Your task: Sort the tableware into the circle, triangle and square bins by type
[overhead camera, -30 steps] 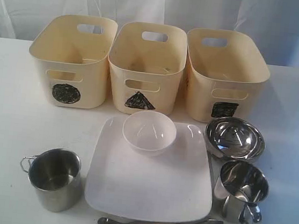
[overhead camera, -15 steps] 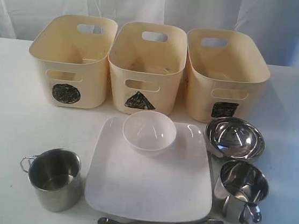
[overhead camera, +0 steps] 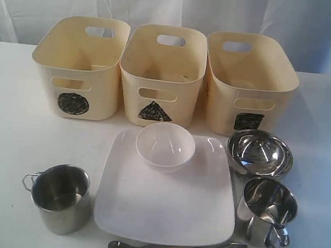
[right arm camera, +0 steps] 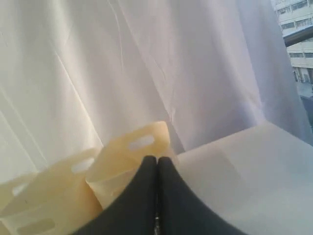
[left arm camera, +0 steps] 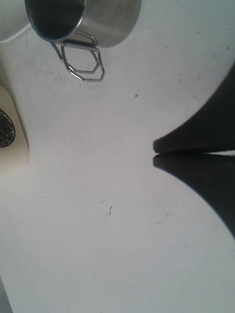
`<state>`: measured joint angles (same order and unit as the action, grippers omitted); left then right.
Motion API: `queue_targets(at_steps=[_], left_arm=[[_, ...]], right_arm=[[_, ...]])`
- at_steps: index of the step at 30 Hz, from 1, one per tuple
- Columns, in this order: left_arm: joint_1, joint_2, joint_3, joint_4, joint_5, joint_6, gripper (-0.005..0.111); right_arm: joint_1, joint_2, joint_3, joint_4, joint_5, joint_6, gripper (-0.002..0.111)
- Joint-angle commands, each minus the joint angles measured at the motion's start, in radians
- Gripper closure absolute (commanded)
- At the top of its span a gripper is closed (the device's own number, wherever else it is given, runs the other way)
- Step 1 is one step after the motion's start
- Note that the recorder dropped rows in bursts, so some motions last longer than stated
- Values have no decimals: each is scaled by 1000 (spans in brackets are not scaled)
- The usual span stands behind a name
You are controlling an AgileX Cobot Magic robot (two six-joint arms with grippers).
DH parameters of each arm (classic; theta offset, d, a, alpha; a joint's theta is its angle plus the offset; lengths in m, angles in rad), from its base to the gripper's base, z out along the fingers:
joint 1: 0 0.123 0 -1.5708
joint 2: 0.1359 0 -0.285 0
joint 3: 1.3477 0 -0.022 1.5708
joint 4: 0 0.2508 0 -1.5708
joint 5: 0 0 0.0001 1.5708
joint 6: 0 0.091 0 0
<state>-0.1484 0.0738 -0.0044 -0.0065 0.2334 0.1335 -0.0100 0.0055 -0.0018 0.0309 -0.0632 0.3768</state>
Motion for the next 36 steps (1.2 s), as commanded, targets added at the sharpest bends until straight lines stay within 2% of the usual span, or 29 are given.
queue_targets(at_steps=[1, 7, 12, 18, 25, 29, 36], left_arm=[[-6, -5, 4, -2, 0, -2, 107], [-6, -5, 4, -2, 0, -2, 107], [-6, -5, 4, -2, 0, -2, 107], [-6, -5, 4, -2, 0, -2, 107], [-6, -5, 4, -2, 0, -2, 107], [-6, -5, 4, -2, 0, -2, 107], [-6, -5, 4, -2, 0, -2, 107]], right_arm=[[3, -6, 2, 3, -43, 76, 108], [3, -6, 2, 3, -111, 293, 108], [3, -6, -97, 3, 88, 331, 108], [3, 155, -336, 3, 245, 106, 108], [3, 461, -615, 3, 589, -147, 108], [3, 650, -700, 31, 784, -257, 108], [3, 920, -736, 300, 910, -774, 108]])
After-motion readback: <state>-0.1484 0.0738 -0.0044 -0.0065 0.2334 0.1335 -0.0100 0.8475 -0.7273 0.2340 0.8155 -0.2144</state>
